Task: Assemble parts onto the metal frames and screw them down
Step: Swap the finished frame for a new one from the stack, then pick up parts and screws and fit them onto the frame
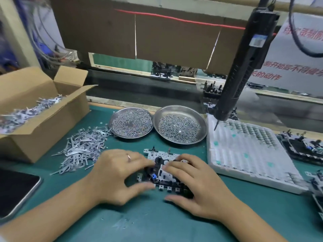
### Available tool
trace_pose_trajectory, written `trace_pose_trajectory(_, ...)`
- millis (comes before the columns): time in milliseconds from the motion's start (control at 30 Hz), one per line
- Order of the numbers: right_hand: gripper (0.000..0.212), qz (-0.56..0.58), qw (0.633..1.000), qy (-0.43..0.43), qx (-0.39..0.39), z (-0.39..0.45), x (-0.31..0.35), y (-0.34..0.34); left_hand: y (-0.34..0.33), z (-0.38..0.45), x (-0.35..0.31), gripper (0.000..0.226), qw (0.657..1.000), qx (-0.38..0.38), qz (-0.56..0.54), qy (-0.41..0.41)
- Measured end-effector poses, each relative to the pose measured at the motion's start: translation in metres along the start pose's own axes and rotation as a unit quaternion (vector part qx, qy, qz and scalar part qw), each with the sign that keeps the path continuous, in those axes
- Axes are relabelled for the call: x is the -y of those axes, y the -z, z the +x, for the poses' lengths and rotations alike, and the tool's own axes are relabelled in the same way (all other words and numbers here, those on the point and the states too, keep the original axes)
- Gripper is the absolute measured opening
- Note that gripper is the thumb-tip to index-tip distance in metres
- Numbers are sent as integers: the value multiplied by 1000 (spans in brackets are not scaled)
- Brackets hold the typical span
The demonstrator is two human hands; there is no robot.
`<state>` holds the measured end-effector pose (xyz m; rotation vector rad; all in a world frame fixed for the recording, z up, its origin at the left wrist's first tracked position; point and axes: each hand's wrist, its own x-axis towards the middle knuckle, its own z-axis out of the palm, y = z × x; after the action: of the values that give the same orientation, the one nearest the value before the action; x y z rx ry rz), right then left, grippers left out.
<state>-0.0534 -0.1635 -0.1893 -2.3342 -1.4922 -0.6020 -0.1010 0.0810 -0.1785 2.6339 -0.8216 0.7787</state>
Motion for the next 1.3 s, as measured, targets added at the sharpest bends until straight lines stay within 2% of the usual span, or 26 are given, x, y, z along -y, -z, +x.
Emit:
trace_pose_trajectory(67, 47, -12, 1000, -7, 17, 0, 1, -1, 2, 4, 12, 45, 989, -86, 33, 112)
trace_pose_trajectory(133, 43, -11, 1000, -18, 14, 1, 0, -1, 4, 7, 33, 38, 960, -117, 103, 231)
trace_pose_trajectory(233, 46, -10, 999, -52, 3, 2, -2, -4, 2, 6, 60, 29, 920, -39, 147, 361)
trace_pose_trajectory(300, 47, 0, 998, -65, -5, 3, -1, -6, 0, 4, 67, 32, 907, 3, 145, 396)
trace_pose_trajectory(367, 46, 9, 998, -65, -6, 3, -2, -6, -2, 5, 68, 30, 910, 1, 150, 386)
trace_pose_trajectory(533, 42, 29, 997, -61, -23, 2, -2, -6, 9, 4, 67, 12, 913, -104, 129, 372)
trace_pose_trajectory(633, 35, 40, 995, -63, -59, 3, -2, -6, 18, 6, 63, 12, 906, -197, -3, 376)
trace_pose_trajectory(700, 31, 66, 991, -67, -98, 3, -1, -6, 21, 9, 50, 17, 903, -238, -94, 346)
trace_pose_trajectory(767, 30, 125, 977, -97, -145, 4, 3, -5, 17, 14, 27, 24, 932, -217, -127, 262)
trace_pose_trajectory(867, 36, 248, 939, -156, -180, 7, 11, -5, 0, 22, -8, 34, 985, -122, -102, 73)
trace_pose_trajectory(933, 35, 321, 908, -188, -193, 10, 16, -5, -11, 31, -21, 33, 992, -88, -91, -5)
trace_pose_trajectory(1033, 25, 369, 872, -230, -224, 12, 18, -2, -17, 39, -31, 30, 985, -78, -152, 9)
trace_pose_trajectory(1200, 15, 420, 813, -313, -256, 14, 19, 3, -21, 32, -37, 33, 954, -104, -245, 142)
trace_pose_trajectory(1300, 14, 462, 760, -357, -285, 16, 18, 3, -21, 29, -34, 21, 933, -120, -277, 199)
